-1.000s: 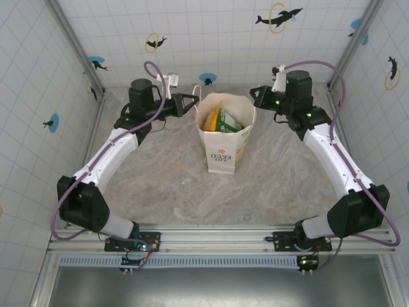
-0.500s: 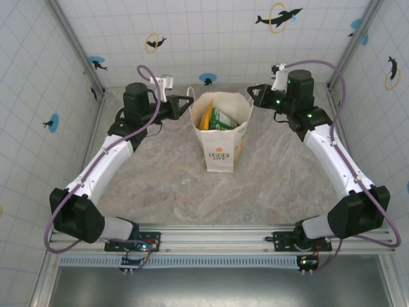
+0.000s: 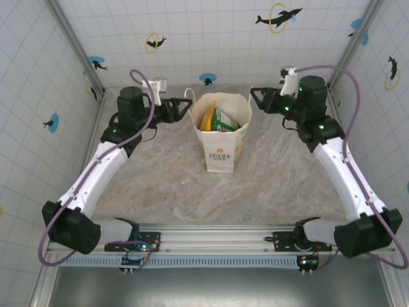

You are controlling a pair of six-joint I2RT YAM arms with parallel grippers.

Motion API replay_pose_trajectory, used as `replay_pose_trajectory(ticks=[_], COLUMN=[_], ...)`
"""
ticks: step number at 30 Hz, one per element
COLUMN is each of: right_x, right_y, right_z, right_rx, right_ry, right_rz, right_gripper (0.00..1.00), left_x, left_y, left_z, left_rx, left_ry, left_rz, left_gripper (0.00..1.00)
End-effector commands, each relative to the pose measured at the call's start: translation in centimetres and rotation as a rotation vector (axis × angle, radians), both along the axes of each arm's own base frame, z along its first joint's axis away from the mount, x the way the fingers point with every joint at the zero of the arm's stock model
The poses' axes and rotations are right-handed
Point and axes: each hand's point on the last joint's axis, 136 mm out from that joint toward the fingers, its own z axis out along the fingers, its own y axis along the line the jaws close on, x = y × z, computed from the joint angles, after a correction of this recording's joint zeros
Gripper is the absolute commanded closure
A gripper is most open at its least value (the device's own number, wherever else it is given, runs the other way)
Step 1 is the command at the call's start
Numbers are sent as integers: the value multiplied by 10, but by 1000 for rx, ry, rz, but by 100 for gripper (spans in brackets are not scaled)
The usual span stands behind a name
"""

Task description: Place the snacks into the paper bag

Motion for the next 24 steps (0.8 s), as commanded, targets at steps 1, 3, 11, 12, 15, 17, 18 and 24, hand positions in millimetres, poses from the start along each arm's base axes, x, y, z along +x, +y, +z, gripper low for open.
replay_pose_trajectory(ticks=[1,3,11,12,15,17,18,24], right_x=[-13,-19,-33,-33,-34,-35,-35,-42], right_y=[-24,-38,-93,-98,-115,-125,-130,-147], right_z=[-2,-11,-93,-104,-138,-162,-173,-228], right_rx=[-74,-106,-200,-214,-264,-291,-299,-339], right_ry=[-56,-68,-86,-93,-134,-135,-128,-150], right_rz=[-77,-131,-348,-368,-427,-457,-475,-517], right_gripper=[45,44,2,2,2,2,2,2], left_x=[-7,-9,-21,-21,-22,-22,-23,-32], left_y=[25,44,128,135,158,173,179,220], left_z=[5,2,-55,-65,-101,-126,-136,-186], left_rx=[60,90,240,263,329,372,386,430], left_ry=[-23,-23,-87,-93,-100,-100,-101,-135], left_rz=[123,221,621,650,740,792,812,954], left_gripper=[26,21,2,2,2,2,2,2])
